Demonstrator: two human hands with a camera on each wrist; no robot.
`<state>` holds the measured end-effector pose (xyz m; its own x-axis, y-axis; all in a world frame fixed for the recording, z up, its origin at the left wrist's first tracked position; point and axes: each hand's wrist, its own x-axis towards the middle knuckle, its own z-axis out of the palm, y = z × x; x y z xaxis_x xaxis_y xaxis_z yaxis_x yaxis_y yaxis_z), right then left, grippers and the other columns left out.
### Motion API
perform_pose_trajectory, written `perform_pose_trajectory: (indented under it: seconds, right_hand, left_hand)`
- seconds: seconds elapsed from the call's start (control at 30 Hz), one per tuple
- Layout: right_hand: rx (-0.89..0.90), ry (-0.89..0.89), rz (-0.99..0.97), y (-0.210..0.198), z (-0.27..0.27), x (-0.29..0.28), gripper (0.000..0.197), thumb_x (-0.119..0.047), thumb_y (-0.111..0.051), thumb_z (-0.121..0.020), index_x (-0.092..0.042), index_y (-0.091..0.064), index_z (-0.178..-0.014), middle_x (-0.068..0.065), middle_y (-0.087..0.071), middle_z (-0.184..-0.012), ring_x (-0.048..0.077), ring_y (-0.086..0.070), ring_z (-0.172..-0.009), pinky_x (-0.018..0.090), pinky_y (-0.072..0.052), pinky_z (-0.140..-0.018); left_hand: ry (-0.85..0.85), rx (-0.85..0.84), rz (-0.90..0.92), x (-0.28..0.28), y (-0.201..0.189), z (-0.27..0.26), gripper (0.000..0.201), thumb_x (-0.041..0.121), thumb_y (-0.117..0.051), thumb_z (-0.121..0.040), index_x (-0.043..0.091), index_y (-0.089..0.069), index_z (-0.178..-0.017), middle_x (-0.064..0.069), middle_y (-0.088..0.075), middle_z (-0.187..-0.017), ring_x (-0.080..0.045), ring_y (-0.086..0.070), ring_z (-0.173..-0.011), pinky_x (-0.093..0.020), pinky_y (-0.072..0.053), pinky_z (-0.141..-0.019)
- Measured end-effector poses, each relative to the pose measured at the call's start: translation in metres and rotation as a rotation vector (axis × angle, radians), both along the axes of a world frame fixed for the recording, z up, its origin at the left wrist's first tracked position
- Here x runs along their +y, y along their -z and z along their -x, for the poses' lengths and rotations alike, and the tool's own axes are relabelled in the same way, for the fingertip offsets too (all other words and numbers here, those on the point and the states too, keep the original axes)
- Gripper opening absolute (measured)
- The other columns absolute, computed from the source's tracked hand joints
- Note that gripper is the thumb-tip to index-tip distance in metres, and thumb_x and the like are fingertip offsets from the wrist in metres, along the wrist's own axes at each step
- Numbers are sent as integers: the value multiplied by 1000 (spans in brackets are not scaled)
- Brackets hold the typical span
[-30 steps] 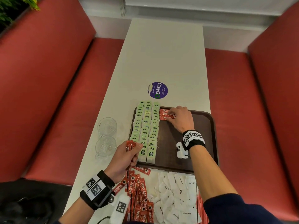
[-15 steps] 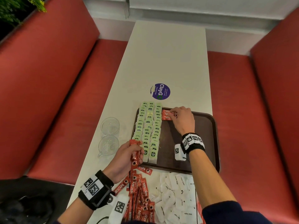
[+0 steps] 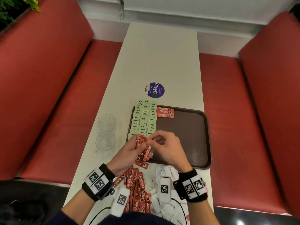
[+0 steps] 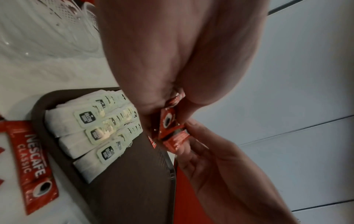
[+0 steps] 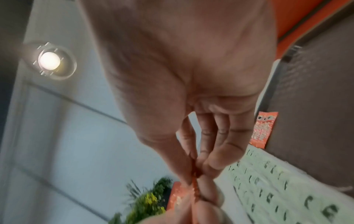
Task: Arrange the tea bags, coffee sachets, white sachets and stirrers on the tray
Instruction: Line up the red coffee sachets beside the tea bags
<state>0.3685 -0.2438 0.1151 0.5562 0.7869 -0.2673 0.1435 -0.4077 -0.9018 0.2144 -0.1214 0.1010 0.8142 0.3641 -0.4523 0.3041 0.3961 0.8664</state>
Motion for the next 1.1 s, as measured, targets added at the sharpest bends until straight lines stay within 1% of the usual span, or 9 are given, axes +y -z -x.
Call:
perform_pose_trajectory:
  seconds: [0.1, 0.23, 0.43, 0.57, 0.67, 0.73, 0.87, 1.0, 1.1]
  right_hand:
    - [91, 148, -91, -4, -4, -10, 10, -24, -83, -97, -34, -81, -101, -5, -80, -94, 15, -76, -88, 39, -66, -82]
    - [184, 190, -115, -8, -6, -16, 14, -22, -84, -97, -26, -82, -110, 2, -82, -94, 20, -78, -87, 39, -65, -83]
    - [279, 146, -211, -18, -10, -31, 11, -12, -83, -95, -9, -78, -104, 14, -77, -93, 18, -69, -81, 31, -59, -73]
    - [259, 37, -258, -30, -8, -41, 12, -9, -85, -94, -5, -77, -102, 15, -79, -101, 33, -78, -91, 42, -66, -88]
    - [177, -9, -219, -33, -6, -47, 12, -13, -89, -90, -10, -82, -99, 5, -81, -108, 28, -79, -100, 38, -62, -96]
    - [165, 64, -219, -30, -3, -48, 13, -14, -90, -89, -10, -82, -98, 3, -82, -109, 26, -79, -102, 40, -62, -98]
    - [168, 216, -237, -17, 1, -46, 22, -10, -91, -88, -10, -75, -103, 7, -82, -104, 29, -80, -100, 46, -65, -96]
    - [187, 319, -263, -7, -1, -45, 25, -10, -91, -88, -18, -77, -108, 10, -81, -103, 35, -80, -103, 55, -63, -99]
    - [226, 382, -303, -7, -2, -44, 23, -9, -90, -89, -12, -78, -108, 15, -82, -101, 39, -80, -98, 60, -63, -97]
  left_hand:
    - [71, -13, -32, 1, -6, 4, 26, 28, -51, -114, 11, -61, -132, -23, -76, -107, -27, -69, -85, -37, -57, -75]
    - [106, -13, -180, 2, -10, 6, 21, 33, -61, -110, 16, -67, -119, -13, -77, -94, -15, -55, -66, -25, -45, -57]
    - [-12, -44, -216, 6, -15, 6, 26, 32, -69, -106, 9, -71, -119, -10, -76, -88, -26, -37, -64, -32, -31, -55]
    - [-116, -37, -99, 9, -19, 8, 32, 34, -73, -101, 6, -72, -117, -11, -74, -92, -12, -46, -62, -19, -33, -51]
    - [-167, -22, -123, 11, -20, 8, 24, 28, -80, -97, 7, -78, -109, -9, -70, -81, -10, -48, -60, -17, -34, -48]
    - [-177, -23, -191, 10, -19, 7, 19, 19, -82, -95, 9, -80, -111, -4, -71, -77, -11, -54, -59, -15, -42, -53]
    - [-182, -54, -258, 8, -16, 5, 32, 17, -85, -92, 19, -75, -123, -6, -81, -102, -21, -71, -77, -28, -58, -84]
    - [-199, -21, -221, 10, -13, 2, 25, 23, -83, -95, 18, -80, -119, -13, -82, -95, -26, -80, -93, -45, -52, -113]
    - [-208, -7, -231, 9, -12, 1, 17, 20, -83, -94, 13, -82, -110, -14, -82, -91, -27, -81, -97, -50, -49, -117]
